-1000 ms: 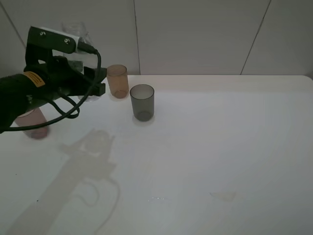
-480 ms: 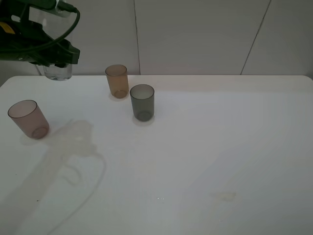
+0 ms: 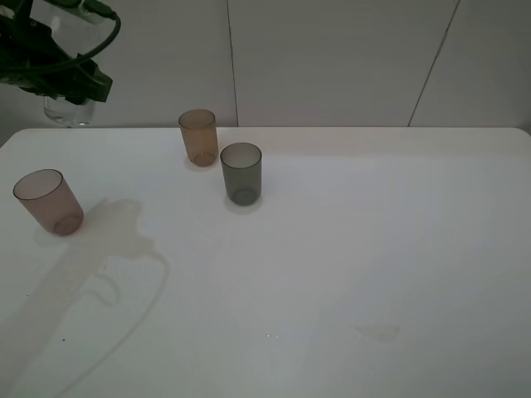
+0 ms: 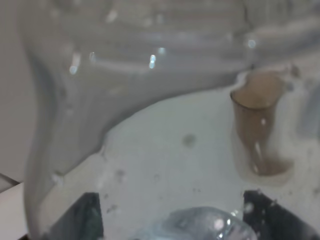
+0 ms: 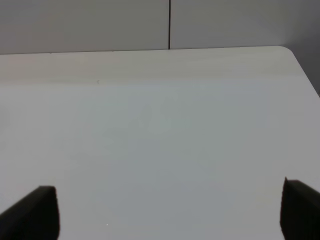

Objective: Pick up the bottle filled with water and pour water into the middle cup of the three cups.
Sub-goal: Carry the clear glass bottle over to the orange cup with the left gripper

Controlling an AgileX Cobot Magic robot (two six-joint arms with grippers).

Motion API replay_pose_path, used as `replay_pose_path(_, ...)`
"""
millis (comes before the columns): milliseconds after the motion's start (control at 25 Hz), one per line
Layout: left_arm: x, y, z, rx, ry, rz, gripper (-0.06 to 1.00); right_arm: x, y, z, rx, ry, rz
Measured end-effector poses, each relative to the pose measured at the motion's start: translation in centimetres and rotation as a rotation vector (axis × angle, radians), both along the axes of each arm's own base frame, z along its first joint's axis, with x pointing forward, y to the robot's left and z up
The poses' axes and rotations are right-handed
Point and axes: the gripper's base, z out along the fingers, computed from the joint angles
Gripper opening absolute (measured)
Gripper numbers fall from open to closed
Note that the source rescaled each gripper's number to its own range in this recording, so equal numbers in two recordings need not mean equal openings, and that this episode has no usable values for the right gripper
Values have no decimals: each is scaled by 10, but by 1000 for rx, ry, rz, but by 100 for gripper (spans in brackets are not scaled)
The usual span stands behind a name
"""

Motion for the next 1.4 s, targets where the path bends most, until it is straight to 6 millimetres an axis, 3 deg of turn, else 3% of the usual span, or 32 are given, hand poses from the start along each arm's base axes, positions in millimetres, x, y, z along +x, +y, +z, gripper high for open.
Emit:
replay_pose_path(280,14,13,-7,98,63,10,1,0,0,0,0,0,0)
replay_pose_path(600,36,12,-14,139,78,3,1,0,0,0,0,0,0)
replay_pose_path(1120,44,13,-19,339,39,-97,1,0,0,0,0,0,0)
replay_pose_path(1400,72,16,-28,412,110,-65,1,0,0,0,0,0,0)
